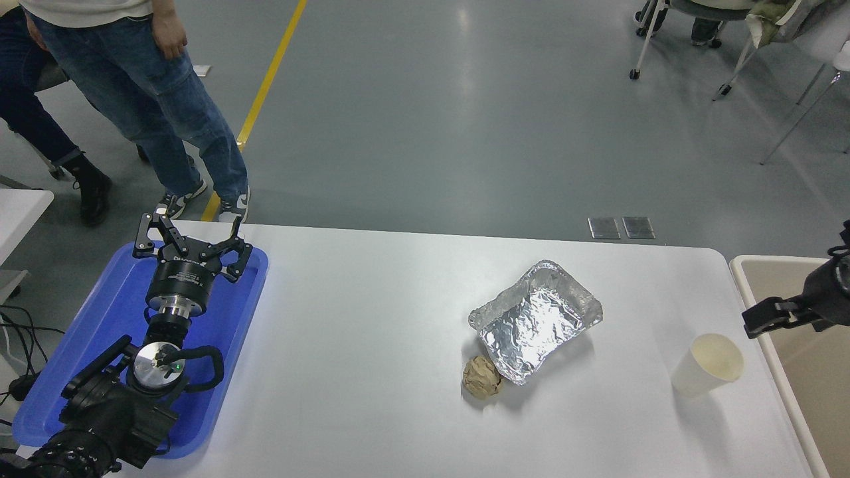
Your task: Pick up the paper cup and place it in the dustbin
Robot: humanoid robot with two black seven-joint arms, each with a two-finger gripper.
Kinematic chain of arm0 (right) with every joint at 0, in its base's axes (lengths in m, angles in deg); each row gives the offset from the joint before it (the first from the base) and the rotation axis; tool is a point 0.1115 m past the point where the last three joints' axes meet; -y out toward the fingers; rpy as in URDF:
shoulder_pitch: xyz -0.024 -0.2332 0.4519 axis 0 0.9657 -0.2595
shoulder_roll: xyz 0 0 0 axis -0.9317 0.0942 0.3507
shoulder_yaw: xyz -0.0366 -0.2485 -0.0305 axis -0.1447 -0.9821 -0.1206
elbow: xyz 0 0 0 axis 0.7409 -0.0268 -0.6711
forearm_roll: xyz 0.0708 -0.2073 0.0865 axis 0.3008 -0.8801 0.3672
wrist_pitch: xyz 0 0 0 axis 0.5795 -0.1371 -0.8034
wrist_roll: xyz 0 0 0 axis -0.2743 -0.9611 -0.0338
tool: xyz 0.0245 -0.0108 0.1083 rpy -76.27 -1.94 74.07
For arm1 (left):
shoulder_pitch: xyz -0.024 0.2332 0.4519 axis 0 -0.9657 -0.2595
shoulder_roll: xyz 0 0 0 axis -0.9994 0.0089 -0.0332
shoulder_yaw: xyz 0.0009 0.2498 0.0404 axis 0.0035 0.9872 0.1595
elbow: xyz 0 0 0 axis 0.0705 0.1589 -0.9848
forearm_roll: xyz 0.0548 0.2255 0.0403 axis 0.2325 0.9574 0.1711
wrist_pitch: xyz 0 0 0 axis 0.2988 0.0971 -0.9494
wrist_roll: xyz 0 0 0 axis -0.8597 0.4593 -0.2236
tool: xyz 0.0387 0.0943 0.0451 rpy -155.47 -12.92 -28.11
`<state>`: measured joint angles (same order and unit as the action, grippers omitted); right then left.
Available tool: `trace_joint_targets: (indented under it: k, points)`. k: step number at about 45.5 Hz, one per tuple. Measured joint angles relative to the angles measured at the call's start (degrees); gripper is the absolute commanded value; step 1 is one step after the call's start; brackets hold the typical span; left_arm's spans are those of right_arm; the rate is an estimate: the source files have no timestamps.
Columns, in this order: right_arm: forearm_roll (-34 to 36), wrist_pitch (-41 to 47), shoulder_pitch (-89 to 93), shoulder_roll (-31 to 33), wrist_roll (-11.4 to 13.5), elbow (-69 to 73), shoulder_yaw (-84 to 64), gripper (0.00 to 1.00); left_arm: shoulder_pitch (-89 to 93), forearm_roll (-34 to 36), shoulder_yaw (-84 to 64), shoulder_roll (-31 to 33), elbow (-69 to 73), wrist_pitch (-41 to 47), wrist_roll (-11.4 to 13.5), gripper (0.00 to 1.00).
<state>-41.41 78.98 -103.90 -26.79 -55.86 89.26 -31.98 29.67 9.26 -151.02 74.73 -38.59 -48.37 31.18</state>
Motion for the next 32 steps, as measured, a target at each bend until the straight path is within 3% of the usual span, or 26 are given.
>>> trace_joint_targets:
  k: [24, 32]
  points:
    - [0.31, -2.26, 9.90, -4.16, 0.02, -5.42, 6.51, 1.00, 0.00, 0.00, 0.00, 0.00, 0.00, 0.00, 0.03, 1.00]
    - [0.35, -3.39, 12.02, -5.06, 0.01, -6.50, 7.10, 0.91, 0.00, 0.00, 0.00, 0.00, 0.00, 0.00, 0.03, 1.00]
